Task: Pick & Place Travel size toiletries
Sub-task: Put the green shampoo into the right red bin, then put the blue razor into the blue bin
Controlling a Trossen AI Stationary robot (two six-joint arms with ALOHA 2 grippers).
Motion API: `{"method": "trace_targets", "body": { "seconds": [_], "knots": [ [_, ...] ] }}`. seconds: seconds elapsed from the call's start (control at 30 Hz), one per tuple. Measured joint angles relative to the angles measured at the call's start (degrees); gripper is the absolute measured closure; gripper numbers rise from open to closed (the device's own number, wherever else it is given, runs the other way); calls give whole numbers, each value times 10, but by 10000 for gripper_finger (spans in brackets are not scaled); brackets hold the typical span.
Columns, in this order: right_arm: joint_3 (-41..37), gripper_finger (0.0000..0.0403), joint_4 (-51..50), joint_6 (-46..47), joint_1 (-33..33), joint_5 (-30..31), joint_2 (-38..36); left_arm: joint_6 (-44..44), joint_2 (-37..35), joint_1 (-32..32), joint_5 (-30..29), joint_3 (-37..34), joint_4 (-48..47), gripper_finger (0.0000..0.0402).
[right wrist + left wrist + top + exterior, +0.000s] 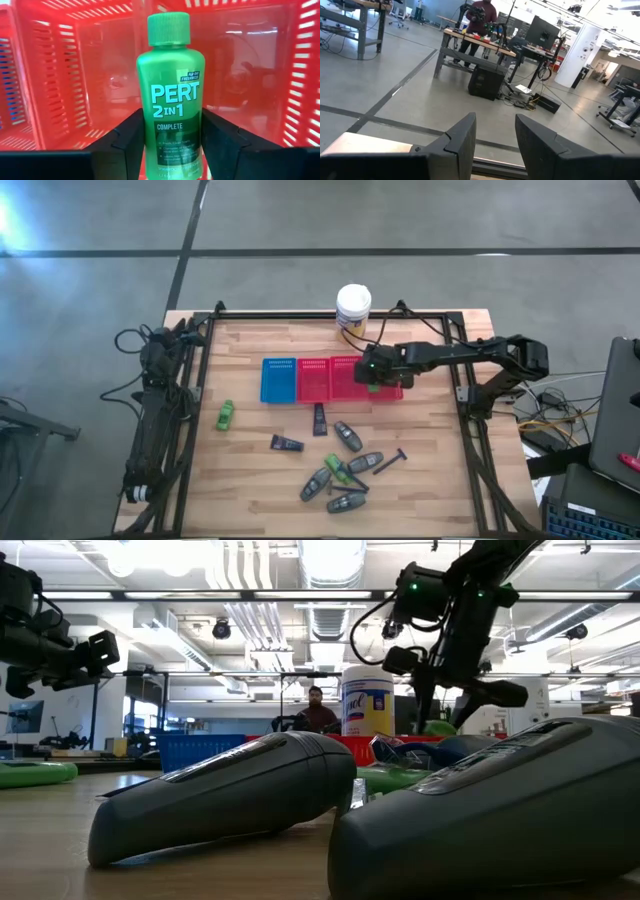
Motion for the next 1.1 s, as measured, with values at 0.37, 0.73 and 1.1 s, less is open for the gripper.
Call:
{"method": "trace_targets", "body": {
  "seconds": [0.37,0.73,1.1],
  "knots": [
    [-1,212,-46,-4,0,4,-15,0,0,0,0,0,0,259],
    [40,104,-66,-99,4,2,-18,0,0,0,0,0,0,259],
    [183,78,-271,-522,126,-68,-21,0,0,0,0,0,0,259]
  ]
}}
